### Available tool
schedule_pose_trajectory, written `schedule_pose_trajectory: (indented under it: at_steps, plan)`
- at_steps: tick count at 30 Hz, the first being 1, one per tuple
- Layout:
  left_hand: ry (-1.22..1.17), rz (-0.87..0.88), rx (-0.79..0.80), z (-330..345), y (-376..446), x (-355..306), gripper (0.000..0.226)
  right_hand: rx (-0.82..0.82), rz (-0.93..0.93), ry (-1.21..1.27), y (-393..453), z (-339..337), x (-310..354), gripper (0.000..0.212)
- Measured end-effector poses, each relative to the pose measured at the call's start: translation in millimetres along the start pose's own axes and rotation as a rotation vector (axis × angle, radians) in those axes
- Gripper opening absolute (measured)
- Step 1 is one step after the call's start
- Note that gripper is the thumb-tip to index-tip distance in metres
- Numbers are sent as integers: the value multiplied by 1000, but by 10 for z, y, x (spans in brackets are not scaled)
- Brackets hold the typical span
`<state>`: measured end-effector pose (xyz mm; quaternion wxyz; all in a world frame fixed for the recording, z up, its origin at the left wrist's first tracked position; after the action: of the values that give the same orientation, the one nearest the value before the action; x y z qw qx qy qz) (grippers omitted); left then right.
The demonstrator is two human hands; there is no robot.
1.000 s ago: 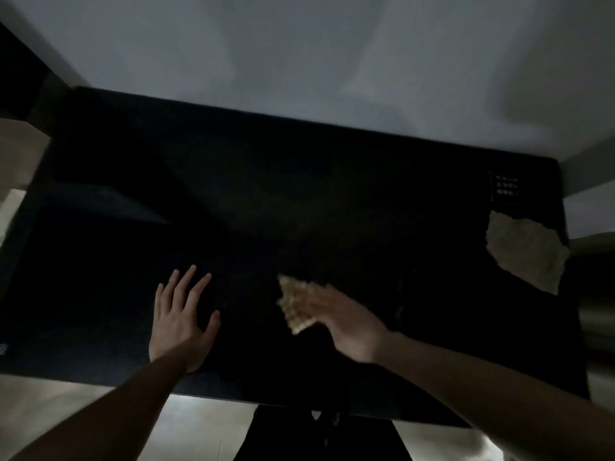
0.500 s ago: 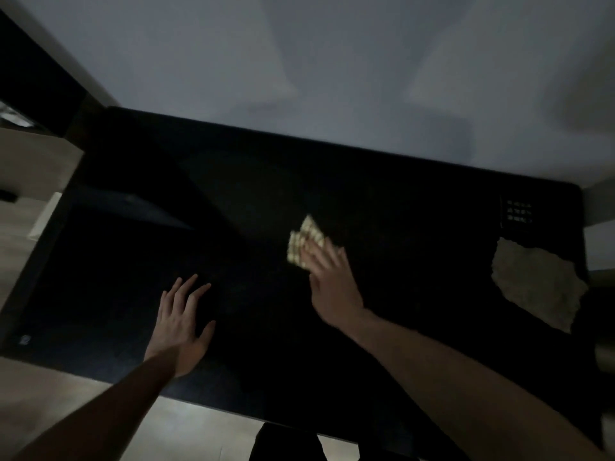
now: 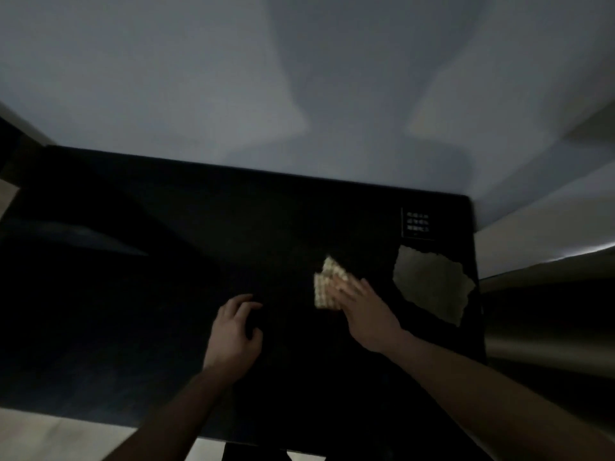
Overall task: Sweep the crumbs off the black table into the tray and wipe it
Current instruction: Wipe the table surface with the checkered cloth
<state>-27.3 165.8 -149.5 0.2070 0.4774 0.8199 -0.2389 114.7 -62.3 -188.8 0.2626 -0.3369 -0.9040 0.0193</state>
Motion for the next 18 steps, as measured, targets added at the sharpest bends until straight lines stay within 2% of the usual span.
schedule_pose_trajectory:
  at_steps: [2,4,7,9,11,14,16,18]
  plan:
    - [-68,14,65,268,-56,-311,43,-175,187,12,-20,-264,-250,61]
    - [-132,-4,180,529,-111,-585,42,-238,291,41,-223,-309,-310,59]
    - [-166,-74,371,902,-214,-875,40,-130,309,105,-673,-140,-229,61]
    - [-156,-139,423,1086,-269,-990,38,12,328,186,-1003,18,-241,62]
    - [-186,-234,462,1267,-306,-1074,46,36,374,328,-1251,64,-274,61]
    - [-381,-470,532,1489,-339,-1227,63,-232,543,596,-1478,-354,-426,53]
    - [-530,-592,608,1586,-366,-1453,59,-372,510,713,-1487,-770,-424,56]
    - [-651,-606,663,1597,-332,-1800,46,-487,434,819,-1496,-1139,-462,56]
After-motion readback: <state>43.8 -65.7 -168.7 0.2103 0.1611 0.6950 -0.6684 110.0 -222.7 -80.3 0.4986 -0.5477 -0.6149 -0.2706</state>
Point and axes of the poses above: each hand's wrist, its own y-axis towards the middle knuckle, its own z-axis out of the palm, x = y × z, the point moved 10 cm from there along y, towards the middle knuckle, and after that the axes turned 8 degrees about -x, right-handed, at the moved point
